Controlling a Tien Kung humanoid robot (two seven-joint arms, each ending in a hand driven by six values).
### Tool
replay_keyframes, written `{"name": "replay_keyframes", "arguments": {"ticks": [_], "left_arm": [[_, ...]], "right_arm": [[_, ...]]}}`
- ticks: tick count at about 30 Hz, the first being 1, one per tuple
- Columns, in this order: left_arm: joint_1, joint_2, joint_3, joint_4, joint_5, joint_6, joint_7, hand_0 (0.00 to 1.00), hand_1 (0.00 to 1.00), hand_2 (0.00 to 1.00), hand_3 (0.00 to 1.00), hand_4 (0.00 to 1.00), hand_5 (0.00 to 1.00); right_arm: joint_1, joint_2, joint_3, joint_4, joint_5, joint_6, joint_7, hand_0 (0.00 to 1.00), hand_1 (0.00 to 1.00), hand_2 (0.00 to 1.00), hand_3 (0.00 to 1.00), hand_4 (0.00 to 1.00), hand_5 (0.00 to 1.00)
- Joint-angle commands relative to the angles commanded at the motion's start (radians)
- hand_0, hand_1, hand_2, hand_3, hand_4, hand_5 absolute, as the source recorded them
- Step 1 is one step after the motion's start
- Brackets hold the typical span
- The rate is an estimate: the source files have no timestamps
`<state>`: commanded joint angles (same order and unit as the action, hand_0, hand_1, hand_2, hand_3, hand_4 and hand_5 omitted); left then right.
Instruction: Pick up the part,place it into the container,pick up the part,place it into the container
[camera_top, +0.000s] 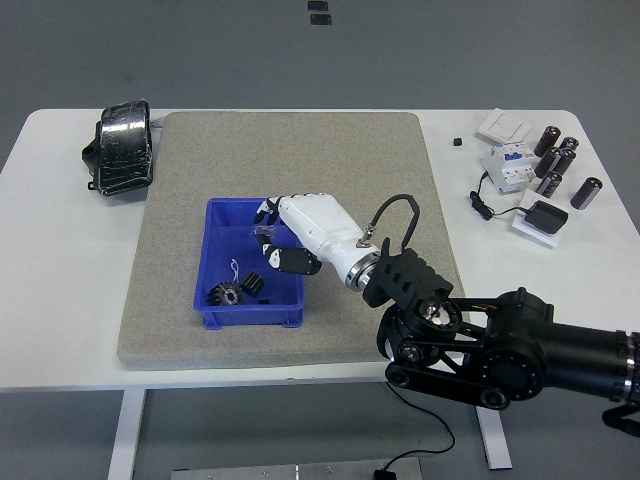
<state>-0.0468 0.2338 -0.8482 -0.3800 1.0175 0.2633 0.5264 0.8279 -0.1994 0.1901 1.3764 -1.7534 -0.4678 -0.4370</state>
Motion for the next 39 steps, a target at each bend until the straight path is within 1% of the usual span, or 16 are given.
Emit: {"name": "replay_keyframes", "arguments": {"ticks": [2,5,9,11,15,19,20,21,25,26,27,31,32,37,38,39], "left_arm": [[0.001,-0.001,0.001,0.0,-0.002,0.0,-0.001,0.658,0.643,0.621,0.602,0.721,0.627],[0.002,-0.002,0.004,0.0,-0.005,0.001,-0.001,0.658,0.643,0.621,0.602,0.721,0.627],[0.005,-0.003,0.009,0.0,-0.013,0.003,-0.003,0.658,0.643,0.621,0.602,0.721,0.628],[0.007,-0.004,0.012,-0.001,-0.017,0.004,-0.004,0.658,0.643,0.621,0.602,0.721,0.628],[0.011,-0.007,0.02,-0.001,-0.03,0.007,-0.007,0.657,0.642,0.621,0.602,0.723,0.627],[0.014,-0.011,0.028,-0.001,-0.043,0.011,-0.009,0.657,0.642,0.621,0.602,0.723,0.627],[0.015,-0.012,0.031,-0.001,-0.045,0.011,-0.009,0.658,0.643,0.621,0.602,0.722,0.625],[0.017,-0.013,0.033,-0.001,-0.049,0.012,-0.01,0.658,0.643,0.621,0.602,0.722,0.625],[0.018,-0.015,0.041,0.0,-0.058,0.013,-0.013,0.658,0.643,0.621,0.602,0.722,0.625],[0.018,-0.015,0.042,0.0,-0.06,0.012,-0.014,0.658,0.643,0.62,0.601,0.722,0.624],[0.017,-0.016,0.043,0.001,-0.062,0.012,-0.015,0.658,0.643,0.62,0.601,0.722,0.624],[0.016,-0.018,0.046,0.002,-0.068,0.011,-0.018,0.658,0.643,0.62,0.601,0.722,0.624],[0.015,-0.018,0.046,0.003,-0.068,0.011,-0.018,0.658,0.643,0.62,0.601,0.724,0.625],[0.014,-0.016,0.043,0.002,-0.066,0.009,-0.017,0.658,0.643,0.62,0.601,0.724,0.625],[0.014,-0.015,0.042,0.002,-0.066,0.009,-0.017,0.658,0.642,0.619,0.6,0.721,0.623],[0.014,-0.015,0.041,0.002,-0.065,0.009,-0.017,0.658,0.642,0.619,0.6,0.721,0.623]], "right_arm": [[-0.012,-0.004,0.028,0.0,-0.004,-0.005,0.002,0.364,0.643,0.642,0.679,0.503,0.273],[-0.031,-0.017,0.081,0.003,-0.004,-0.019,0.009,0.364,0.643,0.642,0.679,0.503,0.273],[-0.072,-0.051,0.172,0.01,0.022,-0.051,0.033,0.35,0.63,0.635,0.675,0.504,0.272],[-0.099,-0.071,0.213,0.012,0.052,-0.074,0.058,0.35,0.63,0.635,0.675,0.504,0.272],[-0.172,-0.115,0.316,0.015,0.14,-0.128,0.139,0.344,0.62,0.635,0.669,0.508,0.268],[-0.249,-0.148,0.416,0.025,0.233,-0.155,0.226,0.344,0.62,0.635,0.669,0.508,0.268],[-0.275,-0.157,0.447,0.029,0.265,-0.158,0.255,0.377,0.623,0.653,0.675,0.525,0.255],[-0.297,-0.165,0.474,0.033,0.297,-0.162,0.282,0.377,0.623,0.653,0.675,0.525,0.255],[-0.379,-0.18,0.569,0.037,0.42,-0.163,0.38,0.377,0.623,0.653,0.675,0.525,0.255],[-0.399,-0.18,0.593,0.035,0.454,-0.16,0.405,0.406,0.628,0.69,0.68,0.553,0.256],[-0.419,-0.18,0.616,0.034,0.485,-0.157,0.429,0.406,0.628,0.69,0.68,0.553,0.256],[-0.478,-0.181,0.678,0.028,0.584,-0.141,0.494,0.406,0.628,0.69,0.68,0.553,0.256],[-0.491,-0.182,0.687,0.028,0.607,-0.135,0.502,0.591,0.673,0.707,0.686,0.577,0.259],[-0.55,-0.185,0.725,0.038,0.696,-0.1,0.53,0.591,0.673,0.707,0.686,0.577,0.259],[-0.561,-0.185,0.734,0.04,0.712,-0.092,0.536,0.724,0.734,0.745,0.687,0.627,0.303],[-0.573,-0.185,0.744,0.043,0.729,-0.083,0.544,0.724,0.734,0.745,0.687,0.627,0.303]]}}
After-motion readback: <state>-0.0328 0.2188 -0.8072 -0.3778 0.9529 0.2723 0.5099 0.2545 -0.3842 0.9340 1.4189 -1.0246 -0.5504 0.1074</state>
